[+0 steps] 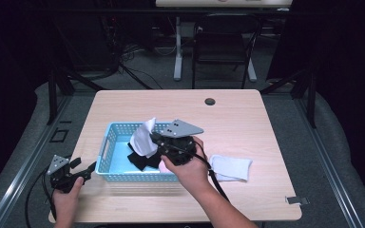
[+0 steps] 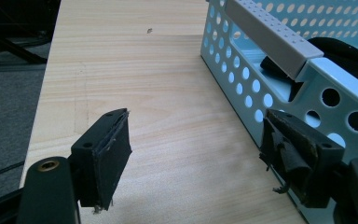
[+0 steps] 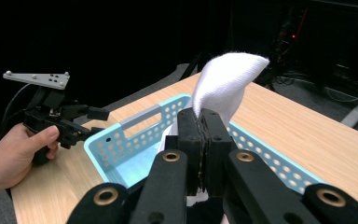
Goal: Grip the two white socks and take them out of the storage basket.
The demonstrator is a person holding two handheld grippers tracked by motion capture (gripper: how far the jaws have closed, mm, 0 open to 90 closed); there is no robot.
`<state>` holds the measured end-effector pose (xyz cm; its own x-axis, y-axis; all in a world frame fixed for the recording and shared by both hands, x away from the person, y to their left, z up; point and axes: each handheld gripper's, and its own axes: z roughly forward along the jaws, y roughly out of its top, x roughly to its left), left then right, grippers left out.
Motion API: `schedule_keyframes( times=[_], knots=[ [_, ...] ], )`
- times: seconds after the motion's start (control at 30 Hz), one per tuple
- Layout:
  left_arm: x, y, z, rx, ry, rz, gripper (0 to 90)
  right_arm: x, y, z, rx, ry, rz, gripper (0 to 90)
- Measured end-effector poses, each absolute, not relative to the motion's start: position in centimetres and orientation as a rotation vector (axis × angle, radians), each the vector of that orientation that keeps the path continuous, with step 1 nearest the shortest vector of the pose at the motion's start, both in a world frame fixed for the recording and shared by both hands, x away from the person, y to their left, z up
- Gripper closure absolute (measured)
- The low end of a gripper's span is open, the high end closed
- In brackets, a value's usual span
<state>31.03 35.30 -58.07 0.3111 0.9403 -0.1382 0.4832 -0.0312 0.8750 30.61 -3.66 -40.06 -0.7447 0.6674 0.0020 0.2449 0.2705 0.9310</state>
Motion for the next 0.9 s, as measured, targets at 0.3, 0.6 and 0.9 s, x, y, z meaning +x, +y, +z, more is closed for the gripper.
schedule_keyframes(
  times=[0.3,0.6,0.9],
  knots=[
    [31.0,35.3,-58.1,1.664,1.309,0.627,24.0,29.7,-7.8,-39.8,0.902,2.095,1.473,88.4],
    [31.0,35.2,-58.1,1.666,1.309,0.630,24.0,28.5,-11.6,-40.1,0.969,2.042,1.443,88.4],
    [31.0,35.2,-58.1,1.669,1.310,0.632,24.0,26.9,-14.9,-41.2,1.035,2.003,1.396,88.4]
  ],
)
